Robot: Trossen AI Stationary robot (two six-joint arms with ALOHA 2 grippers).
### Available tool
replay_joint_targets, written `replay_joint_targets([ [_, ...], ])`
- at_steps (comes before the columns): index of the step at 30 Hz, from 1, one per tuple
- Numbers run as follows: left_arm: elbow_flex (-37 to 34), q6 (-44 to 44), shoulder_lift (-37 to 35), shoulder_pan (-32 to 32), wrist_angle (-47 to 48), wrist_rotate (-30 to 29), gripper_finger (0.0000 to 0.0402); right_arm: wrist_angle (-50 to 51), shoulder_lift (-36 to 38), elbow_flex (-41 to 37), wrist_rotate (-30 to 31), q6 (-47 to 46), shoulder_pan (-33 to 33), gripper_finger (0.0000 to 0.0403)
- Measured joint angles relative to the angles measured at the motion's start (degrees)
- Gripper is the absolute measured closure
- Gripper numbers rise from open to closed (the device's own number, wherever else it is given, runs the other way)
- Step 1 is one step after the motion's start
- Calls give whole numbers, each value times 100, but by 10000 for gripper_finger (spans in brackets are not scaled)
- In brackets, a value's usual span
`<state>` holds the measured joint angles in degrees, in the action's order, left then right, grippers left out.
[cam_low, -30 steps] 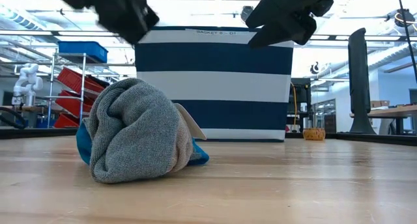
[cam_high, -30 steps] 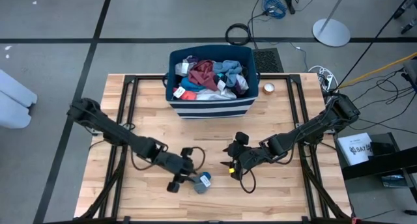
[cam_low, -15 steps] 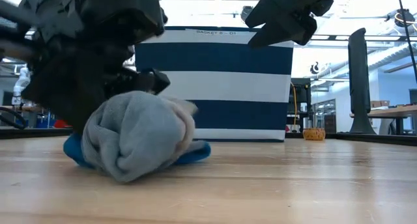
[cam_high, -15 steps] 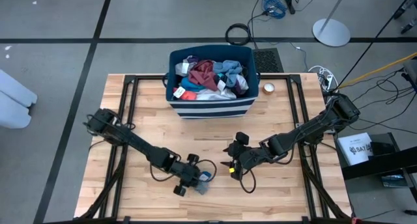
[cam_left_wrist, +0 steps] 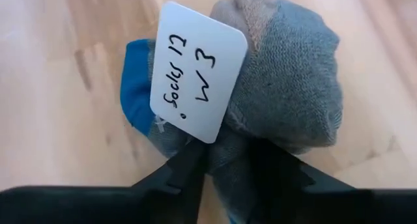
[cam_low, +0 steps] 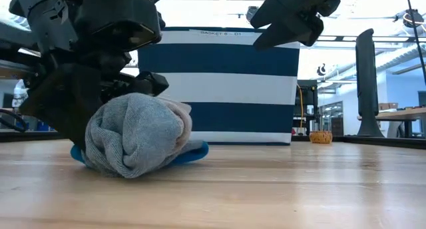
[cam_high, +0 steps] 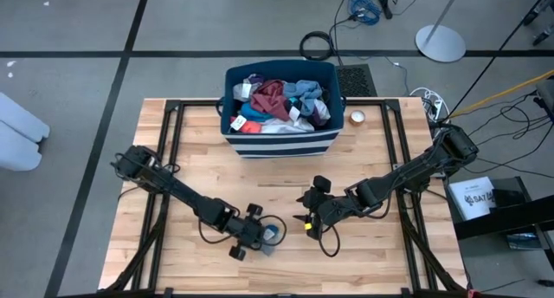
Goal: Sort clothes
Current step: Put the gray pair of socks into the blue laundry organizer
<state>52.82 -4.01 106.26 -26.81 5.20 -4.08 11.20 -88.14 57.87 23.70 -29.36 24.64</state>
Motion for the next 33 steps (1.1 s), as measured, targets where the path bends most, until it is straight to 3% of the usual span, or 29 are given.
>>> replay_joint_targets([
  [8, 24, 30, 1, 4, 283, -94, 385, -4, 0, 0, 0, 0, -1, 170],
  [14, 627, 254, -162, 4, 1234, 42, 384, -15, 0, 0, 13, 0, 1, 170],
  [22, 1616, 572, -1056, -8, 2976, -680, 384, -22, 0, 0, 16, 0, -1, 170],
  [33, 2224, 906, -2760, 8, 3174, -1876, 384, -28, 0, 2, 17, 1, -1, 170],
])
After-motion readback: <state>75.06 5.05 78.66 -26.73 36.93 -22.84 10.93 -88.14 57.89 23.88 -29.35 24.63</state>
